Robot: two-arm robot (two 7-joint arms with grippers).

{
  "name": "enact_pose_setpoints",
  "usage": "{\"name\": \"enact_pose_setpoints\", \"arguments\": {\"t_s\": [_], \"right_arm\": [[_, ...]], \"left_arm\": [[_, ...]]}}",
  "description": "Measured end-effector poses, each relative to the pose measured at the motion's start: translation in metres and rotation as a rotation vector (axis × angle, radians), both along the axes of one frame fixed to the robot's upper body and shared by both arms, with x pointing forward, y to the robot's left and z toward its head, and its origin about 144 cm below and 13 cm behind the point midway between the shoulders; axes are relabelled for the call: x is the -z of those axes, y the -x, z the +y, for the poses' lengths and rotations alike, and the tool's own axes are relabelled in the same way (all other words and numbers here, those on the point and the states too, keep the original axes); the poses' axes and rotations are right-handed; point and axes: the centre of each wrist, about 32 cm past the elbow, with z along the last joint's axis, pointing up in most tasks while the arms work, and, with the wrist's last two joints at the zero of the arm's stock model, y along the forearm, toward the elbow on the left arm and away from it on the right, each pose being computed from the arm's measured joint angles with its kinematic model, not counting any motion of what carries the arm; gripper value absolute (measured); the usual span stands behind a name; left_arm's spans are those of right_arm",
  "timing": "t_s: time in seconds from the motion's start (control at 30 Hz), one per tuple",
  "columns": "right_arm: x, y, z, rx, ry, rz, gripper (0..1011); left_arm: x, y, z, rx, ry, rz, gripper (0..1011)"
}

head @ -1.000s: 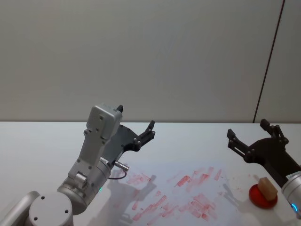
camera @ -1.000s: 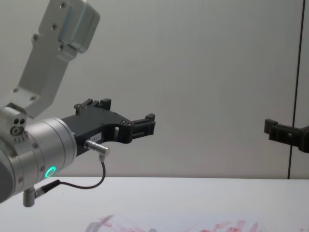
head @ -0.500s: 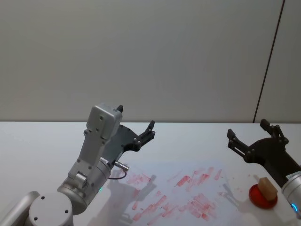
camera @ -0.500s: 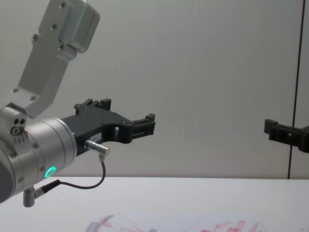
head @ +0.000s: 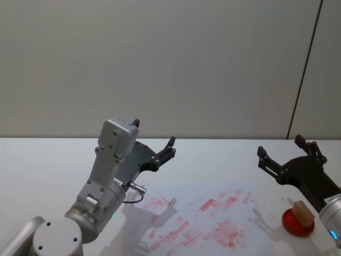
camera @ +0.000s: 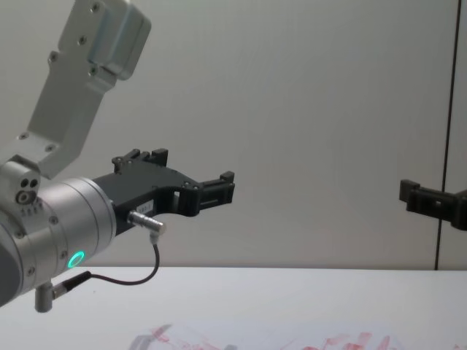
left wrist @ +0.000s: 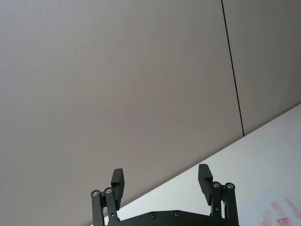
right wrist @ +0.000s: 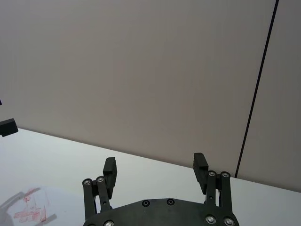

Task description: Use the one hand to pick up the stamp and affix it onto the A4 paper.

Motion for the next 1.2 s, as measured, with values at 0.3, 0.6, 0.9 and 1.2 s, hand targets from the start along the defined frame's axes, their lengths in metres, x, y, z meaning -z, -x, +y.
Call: {"name": "enact_pose_setpoints", "arguments": {"t_s": [0.3, 0.6, 0.9, 1.2], "right_arm": [[0.0000, 0.0000, 0.0000, 0.000, 0.000, 0.000, 1001], [0.0000, 0.0000, 0.0000, 0.000, 0.000, 0.000, 1001], [0.0000, 0.0000, -0.0001, 0.000, 0.000, 0.000, 1001], [-0.0013, 0.0021, -0.0082, -0.004, 0.029, 0.008, 1001]], "left_arm": [[0.0000, 0.0000, 0.0000, 0.000, 0.000, 0.000, 1002], [0.0000, 0.0000, 0.0000, 0.000, 0.000, 0.000, 1003], [0.0000, 0.0000, 0.0000, 0.000, 0.000, 0.000, 1003], [0.0000, 0.0000, 0.0000, 0.000, 0.000, 0.000, 1003]]}}
